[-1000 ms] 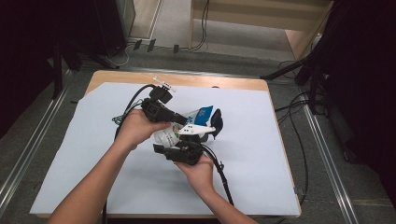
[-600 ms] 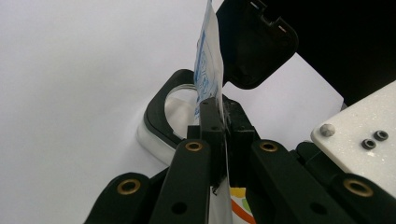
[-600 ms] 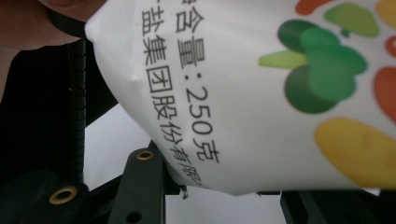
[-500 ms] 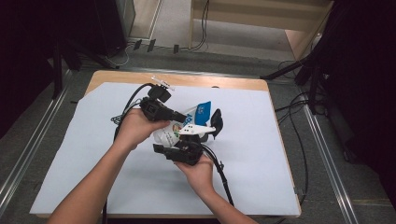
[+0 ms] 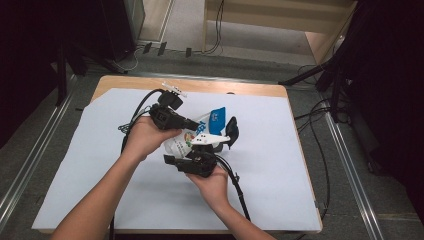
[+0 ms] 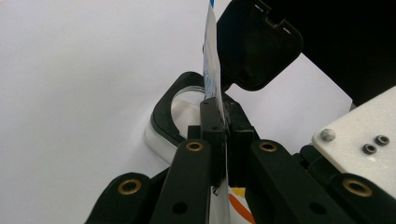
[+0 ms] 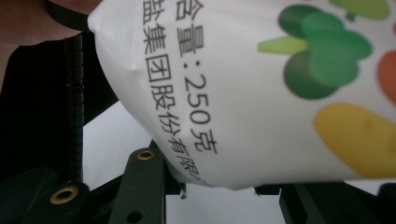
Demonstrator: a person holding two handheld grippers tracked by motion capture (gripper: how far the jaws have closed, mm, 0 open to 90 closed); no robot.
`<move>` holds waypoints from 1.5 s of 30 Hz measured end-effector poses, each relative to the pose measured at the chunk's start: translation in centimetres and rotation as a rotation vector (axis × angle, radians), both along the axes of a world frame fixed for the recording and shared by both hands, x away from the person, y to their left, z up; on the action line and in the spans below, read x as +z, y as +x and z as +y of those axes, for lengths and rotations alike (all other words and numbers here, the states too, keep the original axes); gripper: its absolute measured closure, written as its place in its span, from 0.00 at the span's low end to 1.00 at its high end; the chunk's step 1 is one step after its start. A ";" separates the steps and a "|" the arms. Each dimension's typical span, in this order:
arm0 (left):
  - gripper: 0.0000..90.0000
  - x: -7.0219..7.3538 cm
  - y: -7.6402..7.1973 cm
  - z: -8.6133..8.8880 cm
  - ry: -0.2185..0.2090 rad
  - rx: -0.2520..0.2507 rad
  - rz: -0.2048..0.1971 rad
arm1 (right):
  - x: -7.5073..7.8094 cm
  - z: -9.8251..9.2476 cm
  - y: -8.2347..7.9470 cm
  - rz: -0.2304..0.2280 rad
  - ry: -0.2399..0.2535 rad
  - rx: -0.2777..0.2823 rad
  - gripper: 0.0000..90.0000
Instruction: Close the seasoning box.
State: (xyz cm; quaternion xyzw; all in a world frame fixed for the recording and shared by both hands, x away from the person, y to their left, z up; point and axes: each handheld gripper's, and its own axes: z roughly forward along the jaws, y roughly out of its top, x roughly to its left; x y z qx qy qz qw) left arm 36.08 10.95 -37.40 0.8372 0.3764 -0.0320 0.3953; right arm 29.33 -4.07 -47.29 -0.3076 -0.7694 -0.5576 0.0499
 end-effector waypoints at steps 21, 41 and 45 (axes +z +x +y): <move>0.99 -0.1 0.1 -0.2 0.015 0.006 0.008 | 0.2 0.2 0.1 0.004 -0.006 0.001 0.69; 0.99 -0.1 0.3 0.5 0.000 0.030 0.011 | 0.1 0.3 -0.1 -0.008 -0.012 -0.006 0.68; 0.99 -0.1 0.3 0.4 -0.004 0.030 0.011 | 0.1 0.3 -0.2 -0.005 -0.011 -0.004 0.67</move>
